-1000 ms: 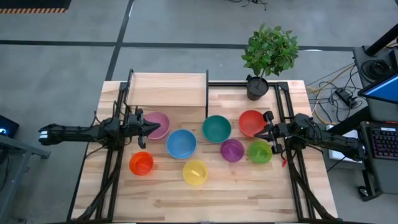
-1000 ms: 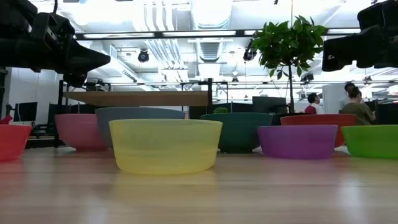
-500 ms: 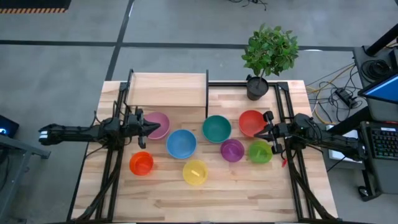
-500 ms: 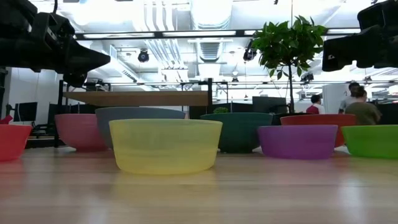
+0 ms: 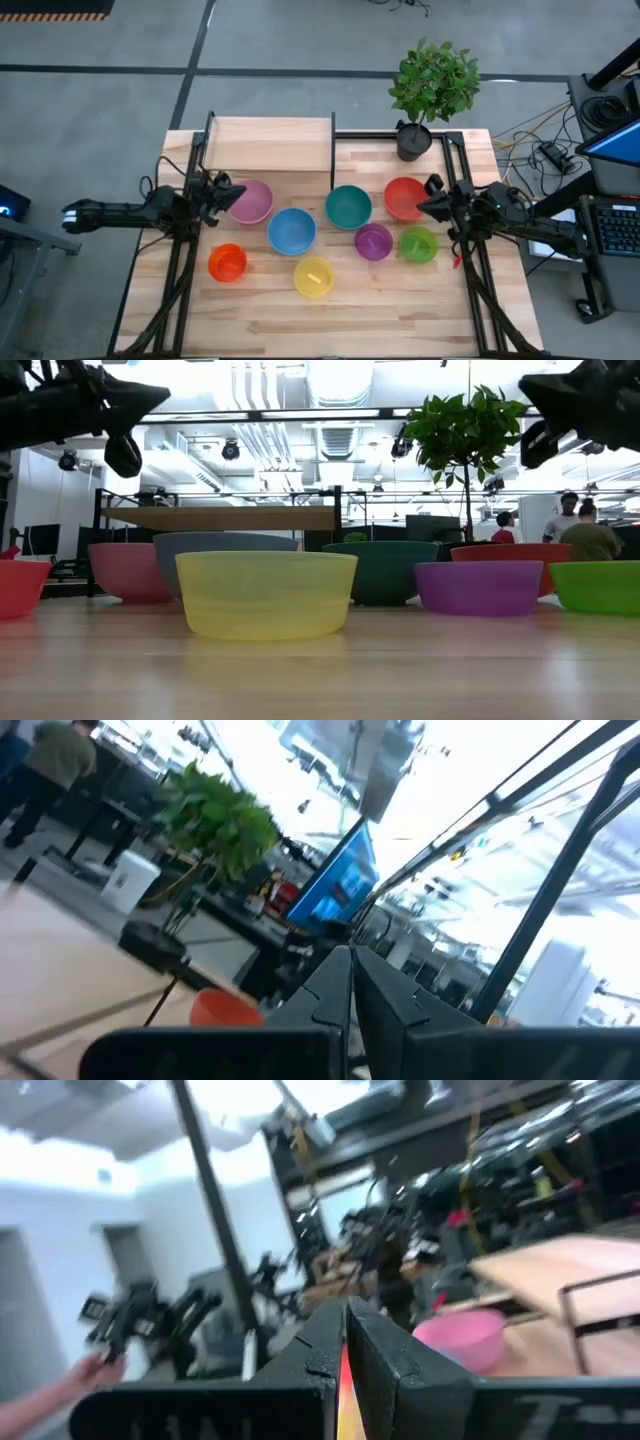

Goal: Place and stack bowls onto a shelf
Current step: Put the purple bowl on the shelf

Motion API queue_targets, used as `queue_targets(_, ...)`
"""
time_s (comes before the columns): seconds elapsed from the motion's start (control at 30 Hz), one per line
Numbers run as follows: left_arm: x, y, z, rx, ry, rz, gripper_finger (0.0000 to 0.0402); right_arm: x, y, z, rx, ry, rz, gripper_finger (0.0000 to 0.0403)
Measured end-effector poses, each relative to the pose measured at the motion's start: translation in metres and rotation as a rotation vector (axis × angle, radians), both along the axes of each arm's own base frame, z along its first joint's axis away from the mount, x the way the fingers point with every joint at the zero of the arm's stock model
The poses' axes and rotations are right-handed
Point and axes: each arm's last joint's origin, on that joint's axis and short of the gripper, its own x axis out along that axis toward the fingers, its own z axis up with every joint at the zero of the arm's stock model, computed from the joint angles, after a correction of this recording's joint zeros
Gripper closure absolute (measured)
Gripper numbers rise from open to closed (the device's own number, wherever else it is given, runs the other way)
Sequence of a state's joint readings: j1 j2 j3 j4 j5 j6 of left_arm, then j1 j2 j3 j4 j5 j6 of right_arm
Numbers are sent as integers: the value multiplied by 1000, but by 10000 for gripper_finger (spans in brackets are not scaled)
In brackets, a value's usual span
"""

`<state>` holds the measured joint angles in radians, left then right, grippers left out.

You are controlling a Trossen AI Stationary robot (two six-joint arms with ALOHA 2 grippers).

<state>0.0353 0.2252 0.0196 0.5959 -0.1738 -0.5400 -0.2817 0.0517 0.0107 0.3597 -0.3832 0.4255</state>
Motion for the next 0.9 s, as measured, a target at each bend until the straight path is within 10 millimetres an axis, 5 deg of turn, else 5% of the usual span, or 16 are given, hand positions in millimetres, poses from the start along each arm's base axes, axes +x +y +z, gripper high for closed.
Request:
queue_targets(0.3,1,0,-1,7,9,3,402,17,-8,21,44,110,-123,394)
queue_targets(0.77,-1,1,4,13,-38,32,402,97,-27,36,122,719,-91,394)
queue_targets(0.9,1,1,3,-22,-35,19,402,119,-22,53,63,692,-45,394)
